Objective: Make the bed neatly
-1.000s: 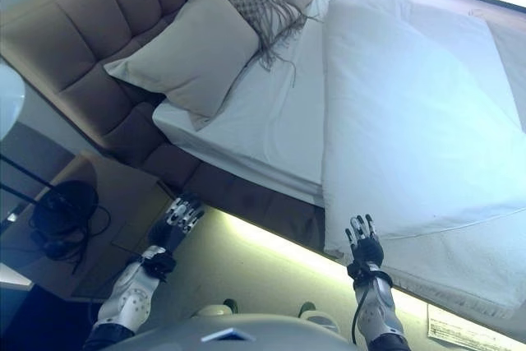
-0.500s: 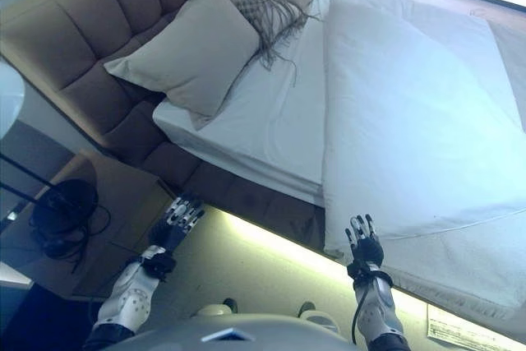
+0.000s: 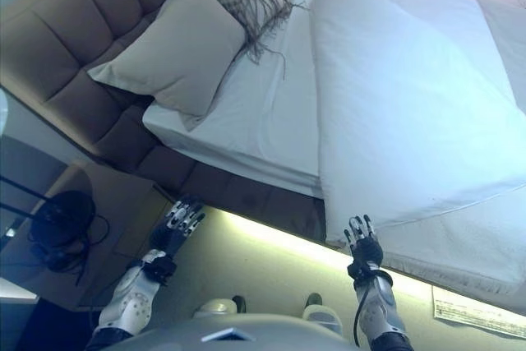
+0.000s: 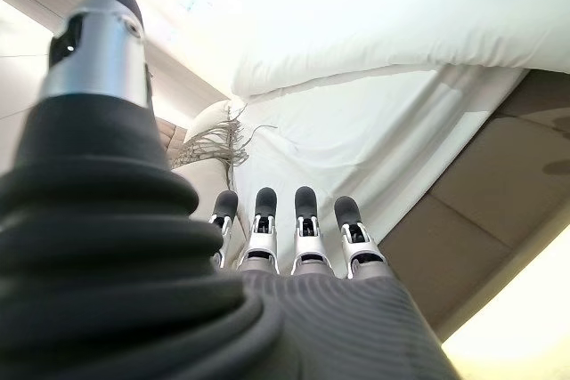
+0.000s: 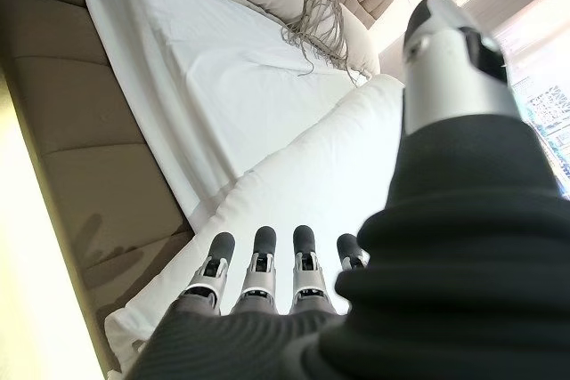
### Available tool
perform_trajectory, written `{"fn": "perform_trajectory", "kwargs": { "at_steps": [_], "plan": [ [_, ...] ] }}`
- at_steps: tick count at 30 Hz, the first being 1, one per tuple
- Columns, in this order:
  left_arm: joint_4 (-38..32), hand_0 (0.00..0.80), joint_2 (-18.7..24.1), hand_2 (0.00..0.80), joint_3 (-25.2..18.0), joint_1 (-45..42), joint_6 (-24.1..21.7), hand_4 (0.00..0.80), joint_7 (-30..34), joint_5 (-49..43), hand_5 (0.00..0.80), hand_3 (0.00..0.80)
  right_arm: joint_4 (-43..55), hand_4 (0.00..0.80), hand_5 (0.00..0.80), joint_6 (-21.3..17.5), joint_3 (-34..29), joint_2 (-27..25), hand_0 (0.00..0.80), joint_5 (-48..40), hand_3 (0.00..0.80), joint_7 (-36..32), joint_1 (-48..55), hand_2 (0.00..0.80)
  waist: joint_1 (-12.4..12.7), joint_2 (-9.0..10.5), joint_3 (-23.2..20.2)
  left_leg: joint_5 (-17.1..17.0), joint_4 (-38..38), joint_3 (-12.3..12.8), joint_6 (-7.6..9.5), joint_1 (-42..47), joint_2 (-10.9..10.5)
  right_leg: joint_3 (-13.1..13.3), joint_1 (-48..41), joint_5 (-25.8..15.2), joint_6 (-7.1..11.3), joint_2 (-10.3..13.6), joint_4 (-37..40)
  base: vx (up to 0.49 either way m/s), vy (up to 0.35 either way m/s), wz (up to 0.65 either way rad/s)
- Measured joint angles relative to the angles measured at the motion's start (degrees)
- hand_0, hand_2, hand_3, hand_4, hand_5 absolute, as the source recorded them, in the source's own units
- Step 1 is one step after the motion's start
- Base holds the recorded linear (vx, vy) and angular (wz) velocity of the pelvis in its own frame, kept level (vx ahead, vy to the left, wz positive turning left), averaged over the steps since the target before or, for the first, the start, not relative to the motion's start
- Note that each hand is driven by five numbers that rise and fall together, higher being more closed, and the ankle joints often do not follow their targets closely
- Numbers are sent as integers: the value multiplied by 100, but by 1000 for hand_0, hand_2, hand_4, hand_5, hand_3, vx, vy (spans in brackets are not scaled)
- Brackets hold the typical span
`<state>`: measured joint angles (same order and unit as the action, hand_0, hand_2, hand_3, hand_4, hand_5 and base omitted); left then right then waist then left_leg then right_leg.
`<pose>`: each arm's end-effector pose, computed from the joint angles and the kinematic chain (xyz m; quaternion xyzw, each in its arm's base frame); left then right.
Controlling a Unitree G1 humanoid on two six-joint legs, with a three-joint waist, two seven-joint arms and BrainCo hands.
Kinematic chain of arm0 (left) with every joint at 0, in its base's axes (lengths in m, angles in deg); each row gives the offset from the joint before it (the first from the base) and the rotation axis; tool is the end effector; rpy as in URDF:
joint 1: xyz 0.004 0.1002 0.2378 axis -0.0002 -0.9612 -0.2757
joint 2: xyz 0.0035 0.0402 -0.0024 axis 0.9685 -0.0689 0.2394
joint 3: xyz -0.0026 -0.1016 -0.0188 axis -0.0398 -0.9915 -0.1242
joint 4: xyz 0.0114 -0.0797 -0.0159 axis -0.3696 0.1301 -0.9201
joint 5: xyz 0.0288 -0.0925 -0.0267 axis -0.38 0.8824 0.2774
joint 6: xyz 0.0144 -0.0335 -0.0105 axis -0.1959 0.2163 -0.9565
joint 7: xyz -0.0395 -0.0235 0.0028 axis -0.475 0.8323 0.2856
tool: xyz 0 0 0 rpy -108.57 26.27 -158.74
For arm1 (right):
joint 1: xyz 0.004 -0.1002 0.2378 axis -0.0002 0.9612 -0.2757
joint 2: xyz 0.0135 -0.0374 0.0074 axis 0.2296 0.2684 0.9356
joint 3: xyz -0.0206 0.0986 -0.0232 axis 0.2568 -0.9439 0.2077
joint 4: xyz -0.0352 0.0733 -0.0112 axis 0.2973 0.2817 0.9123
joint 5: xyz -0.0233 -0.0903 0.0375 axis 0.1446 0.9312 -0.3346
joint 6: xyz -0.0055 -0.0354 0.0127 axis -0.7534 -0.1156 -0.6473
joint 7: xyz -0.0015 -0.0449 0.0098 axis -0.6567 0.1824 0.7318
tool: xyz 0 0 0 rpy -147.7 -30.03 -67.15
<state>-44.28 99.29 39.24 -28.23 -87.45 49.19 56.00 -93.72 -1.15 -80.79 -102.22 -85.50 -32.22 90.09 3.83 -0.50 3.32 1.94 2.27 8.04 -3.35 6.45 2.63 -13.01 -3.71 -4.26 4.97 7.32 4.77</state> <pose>0.1221 0.2200 -0.0422 -0.2642 0.1903 -0.0230 0.9452 0.1082 -0.2106 -0.0636 0.3089 0.2223 -0.1659 0.9097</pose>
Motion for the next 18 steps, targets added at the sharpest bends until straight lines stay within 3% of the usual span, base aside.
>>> {"fn": "perform_trajectory", "kwargs": {
  "at_steps": [6, 7, 9, 11, 14, 16, 18],
  "plan": [
    [3, 0, 47, 0, 15, 54, 61, 0, 14, -4, 0, 0, 0, 0, 0, -17, -2, 105, 0, -2, 0, -1, -3, 0, -35, -8, 20, 31, 23, 184, 75, 9, -95, 136, 287, 62, 95, 96, -302, 11, 47, -17],
    [4, 0, 62, 0, 10, 76, 60, 0, 23, -3, 0, 0, -7, 0, 0, -18, 2, 118, 0, 0, 0, -5, -31, 0, -15, -18, 56, 35, 32, 310, 84, 39, -101, 88, 467, 87, 92, 92, -536, 13, 39, -75],
    [27, 0, 137, 0, 2, 80, 67, 0, 31, -9, 0, 0, -1, 0, 0, -23, 6, 137, 0, 2, 0, -11, -280, 0, 14, -1, 193, 96, 33, 546, 132, 184, -93, -278, 831, 119, -54, 179, -1052, 30, 19, -110],
    [121, 0, 163, 0, 4, 148, 70, 0, 33, -8, 0, 0, -23, 0, 0, -31, -24, 148, 0, 18, 0, -14, -355, 0, 5, 58, 291, 269, -15, 787, 235, 299, -195, -424, 1124, 93, -100, 292, -1429, 58, -88, -109],
    [142, 0, 207, 0, 2, 149, 54, 0, 24, -5, 0, 0, -238, 0, 0, -28, -16, 187, 0, 98, 0, -116, -248, 0, -114, 67, 323, 370, -117, 1149, 279, 278, -152, -570, 1360, 235, -99, 584, -1923, 99, -245, -62],
    [202, 0, 218, 0, 5, 175, 51, 0, 11, -5, 0, 0, -312, 0, 0, -29, -14, 242, 0, 103, 0, -178, -173, 0, -156, 118, 312, 412, -178, 1253, 220, 260, -149, -471, 1452, 270, 79, 829, -1927, 157, -297, -49],
    [356, 0, 250, 0, -1, 204, 52, 0, -10, -4, 0, 0, -421, 0, 0, -25, -11, 347, 0, 110, 0, -240, -175, 0, -145, 236, 270, 430, -298, 1149, 101, 190, -177, -299, 1384, 125, 292, 1073, -1402, 209, -350, -39]
  ]
}}
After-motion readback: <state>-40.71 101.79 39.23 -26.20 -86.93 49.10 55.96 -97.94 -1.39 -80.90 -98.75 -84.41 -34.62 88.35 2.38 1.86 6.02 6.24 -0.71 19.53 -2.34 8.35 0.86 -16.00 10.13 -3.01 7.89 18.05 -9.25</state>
